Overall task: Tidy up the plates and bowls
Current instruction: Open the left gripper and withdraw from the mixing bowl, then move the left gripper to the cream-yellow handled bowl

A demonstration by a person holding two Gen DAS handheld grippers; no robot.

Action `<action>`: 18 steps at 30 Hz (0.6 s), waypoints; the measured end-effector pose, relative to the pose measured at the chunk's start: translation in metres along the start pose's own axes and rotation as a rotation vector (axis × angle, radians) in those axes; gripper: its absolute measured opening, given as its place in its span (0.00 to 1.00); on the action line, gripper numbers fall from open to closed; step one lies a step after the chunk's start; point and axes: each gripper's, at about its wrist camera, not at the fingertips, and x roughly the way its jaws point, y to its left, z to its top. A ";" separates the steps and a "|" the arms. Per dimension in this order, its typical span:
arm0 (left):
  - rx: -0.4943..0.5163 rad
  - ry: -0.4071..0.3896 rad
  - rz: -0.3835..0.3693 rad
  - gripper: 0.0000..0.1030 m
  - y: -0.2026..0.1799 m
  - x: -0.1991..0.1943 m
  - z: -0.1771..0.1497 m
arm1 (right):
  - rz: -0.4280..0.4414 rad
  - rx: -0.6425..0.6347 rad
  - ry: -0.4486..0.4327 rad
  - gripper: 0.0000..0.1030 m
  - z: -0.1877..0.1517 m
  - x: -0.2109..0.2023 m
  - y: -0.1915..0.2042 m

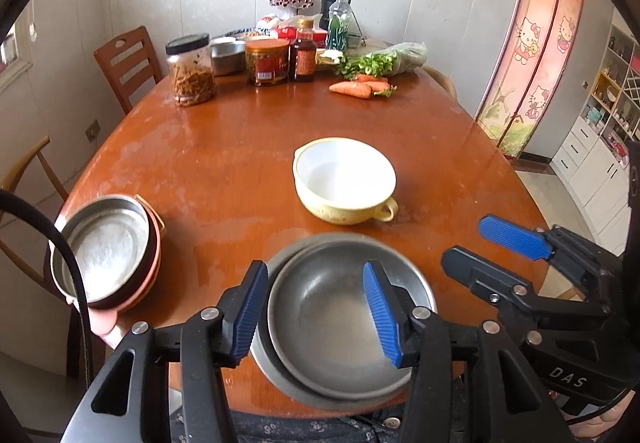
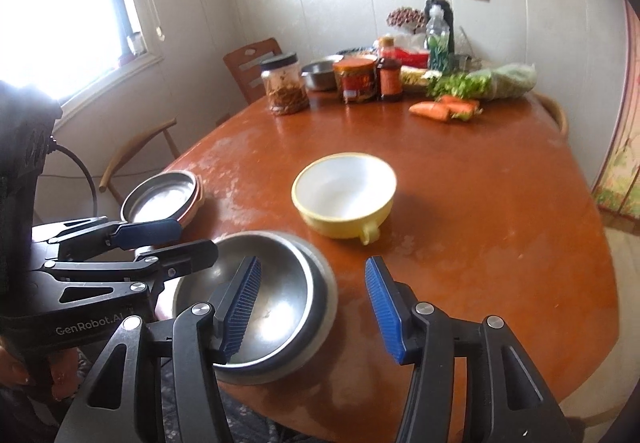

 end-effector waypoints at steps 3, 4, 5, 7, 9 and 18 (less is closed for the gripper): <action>0.014 -0.019 0.023 0.49 -0.004 0.000 0.006 | -0.025 0.008 -0.029 0.60 0.004 -0.006 -0.005; 0.019 -0.025 0.031 0.49 -0.005 0.000 0.008 | -0.040 0.004 -0.037 0.60 0.005 -0.007 -0.005; 0.024 -0.030 0.038 0.50 -0.006 0.001 0.009 | -0.051 -0.004 -0.046 0.61 0.006 -0.008 -0.006; 0.029 -0.030 0.038 0.50 -0.007 0.004 0.013 | -0.071 -0.014 -0.058 0.65 0.008 -0.009 -0.006; 0.032 -0.029 0.039 0.50 -0.007 0.007 0.016 | -0.076 -0.013 -0.067 0.66 0.009 -0.010 -0.006; 0.048 -0.026 0.027 0.50 -0.004 0.022 0.025 | -0.077 0.010 -0.064 0.67 0.016 0.000 -0.013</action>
